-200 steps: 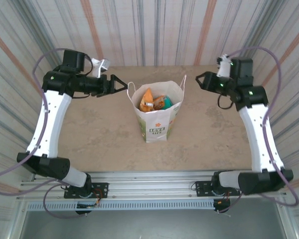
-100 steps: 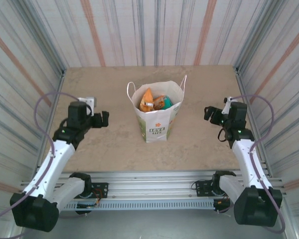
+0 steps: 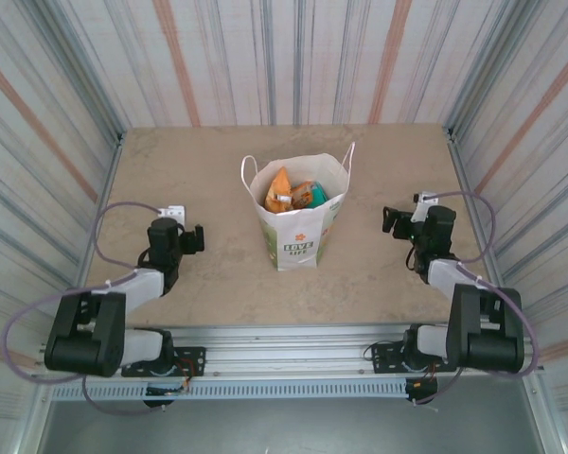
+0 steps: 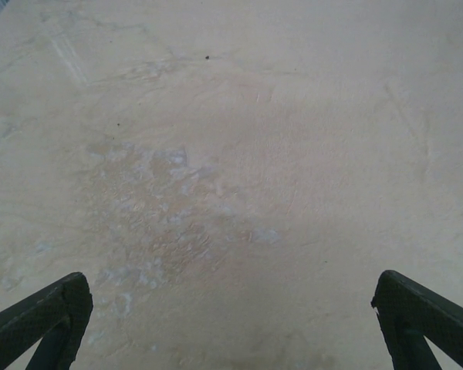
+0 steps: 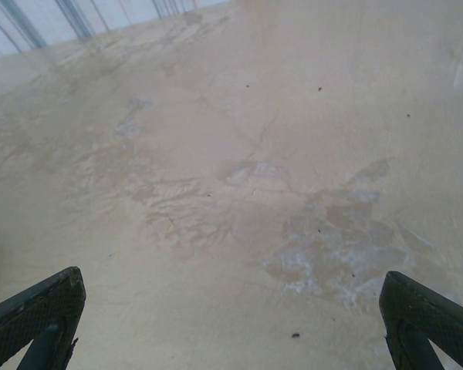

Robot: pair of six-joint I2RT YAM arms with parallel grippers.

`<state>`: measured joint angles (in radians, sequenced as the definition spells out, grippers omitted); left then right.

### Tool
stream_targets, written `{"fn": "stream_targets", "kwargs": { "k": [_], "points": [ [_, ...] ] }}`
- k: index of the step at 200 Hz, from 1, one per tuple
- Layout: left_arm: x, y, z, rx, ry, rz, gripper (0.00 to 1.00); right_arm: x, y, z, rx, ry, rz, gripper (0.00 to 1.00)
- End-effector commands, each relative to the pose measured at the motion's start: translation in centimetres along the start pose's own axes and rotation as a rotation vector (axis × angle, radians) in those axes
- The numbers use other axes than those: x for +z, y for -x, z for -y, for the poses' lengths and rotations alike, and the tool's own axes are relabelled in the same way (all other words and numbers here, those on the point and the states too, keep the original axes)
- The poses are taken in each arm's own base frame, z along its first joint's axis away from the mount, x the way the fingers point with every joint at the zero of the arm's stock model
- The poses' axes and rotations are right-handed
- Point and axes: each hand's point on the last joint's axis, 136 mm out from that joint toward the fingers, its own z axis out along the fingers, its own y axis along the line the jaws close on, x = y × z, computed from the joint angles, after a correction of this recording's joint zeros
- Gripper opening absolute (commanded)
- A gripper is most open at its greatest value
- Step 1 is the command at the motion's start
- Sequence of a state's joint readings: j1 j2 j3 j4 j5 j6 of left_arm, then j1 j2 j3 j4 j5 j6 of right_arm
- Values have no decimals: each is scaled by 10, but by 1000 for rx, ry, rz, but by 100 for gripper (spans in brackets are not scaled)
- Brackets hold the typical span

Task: Place the snacks into the paper bag

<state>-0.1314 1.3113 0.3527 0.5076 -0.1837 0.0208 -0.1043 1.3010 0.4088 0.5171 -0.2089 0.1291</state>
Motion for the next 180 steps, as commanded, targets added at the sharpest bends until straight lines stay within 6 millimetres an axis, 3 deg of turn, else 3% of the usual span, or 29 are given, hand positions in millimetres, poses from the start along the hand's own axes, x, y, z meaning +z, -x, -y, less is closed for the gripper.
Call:
{"fn": "stream_targets", "kwargs": {
  "k": [1, 10, 21, 29, 36, 46, 53, 180],
  "points": [
    [0, 44, -9, 14, 36, 239, 99, 12, 13, -4, -73, 31, 65, 99],
    [6, 28, -21, -48, 58, 253, 98, 16, 2, -2, -75, 32, 76, 99],
    [9, 35, -33, -72, 99, 327, 99, 22, -15, 2, -82, 35, 104, 99],
    [14, 28, -34, -115, 77, 211, 99, 23, -3, 2, -76, 36, 164, 99],
    [19, 27, -39, -130, 82, 174, 99, 24, -7, 8, -60, 9, 89, 99],
    [31, 35, -30, -58, 80, 186, 99, 31, -10, 10, -52, -8, 65, 99],
    [29, 30, -25, -59, 65, 150, 99, 32, -7, 10, -66, -26, 88, 99],
    [28, 31, -25, -60, 66, 151, 99, 33, -10, 15, -60, -81, 57, 99]
  ]
}}
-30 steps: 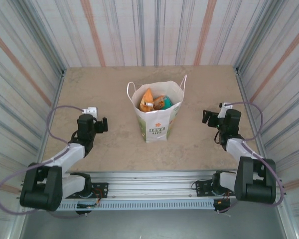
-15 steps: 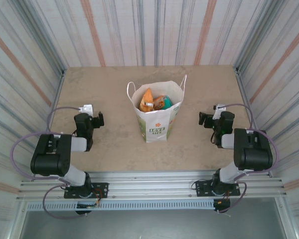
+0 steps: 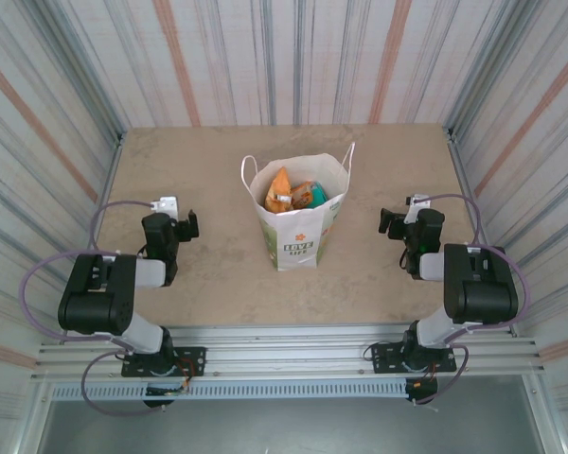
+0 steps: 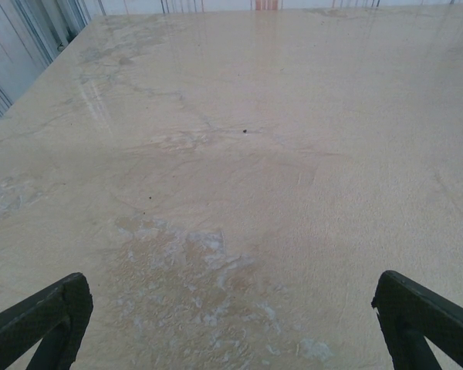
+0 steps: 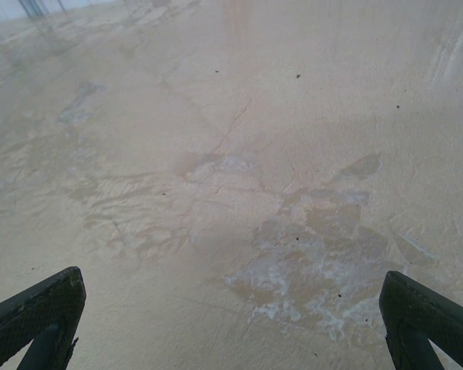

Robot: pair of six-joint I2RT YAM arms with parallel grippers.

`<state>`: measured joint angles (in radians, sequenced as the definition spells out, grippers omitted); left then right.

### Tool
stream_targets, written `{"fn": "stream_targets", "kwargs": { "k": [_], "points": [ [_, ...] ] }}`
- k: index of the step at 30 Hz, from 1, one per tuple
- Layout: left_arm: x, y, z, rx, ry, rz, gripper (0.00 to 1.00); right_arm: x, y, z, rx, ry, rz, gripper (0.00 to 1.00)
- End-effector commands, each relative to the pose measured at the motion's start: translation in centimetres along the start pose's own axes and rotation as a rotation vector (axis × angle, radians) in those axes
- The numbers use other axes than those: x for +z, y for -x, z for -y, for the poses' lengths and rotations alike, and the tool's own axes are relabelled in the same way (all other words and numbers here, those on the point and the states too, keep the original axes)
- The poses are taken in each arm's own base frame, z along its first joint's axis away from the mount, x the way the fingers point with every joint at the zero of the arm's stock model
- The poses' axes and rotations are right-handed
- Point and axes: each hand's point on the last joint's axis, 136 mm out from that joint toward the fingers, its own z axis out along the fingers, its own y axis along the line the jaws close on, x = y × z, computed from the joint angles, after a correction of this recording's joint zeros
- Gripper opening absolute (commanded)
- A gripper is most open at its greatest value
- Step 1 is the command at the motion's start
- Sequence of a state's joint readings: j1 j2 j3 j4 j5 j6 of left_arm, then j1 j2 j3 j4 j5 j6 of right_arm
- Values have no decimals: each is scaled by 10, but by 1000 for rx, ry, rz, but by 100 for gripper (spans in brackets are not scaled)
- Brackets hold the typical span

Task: Place the snacks into the paper bag

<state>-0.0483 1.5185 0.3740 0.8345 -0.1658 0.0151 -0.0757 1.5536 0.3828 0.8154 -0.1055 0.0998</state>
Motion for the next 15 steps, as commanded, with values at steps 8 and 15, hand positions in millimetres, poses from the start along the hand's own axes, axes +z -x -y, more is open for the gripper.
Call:
{"fn": "stream_targets", "kwargs": {
  "k": [8, 15],
  "points": [
    [1, 8, 1, 9, 4, 14, 99, 2, 12, 0, -13, -8, 31, 99],
    [0, 9, 2, 13, 3, 20, 99, 1, 12, -1, -13, -6, 31, 99]
  ]
}}
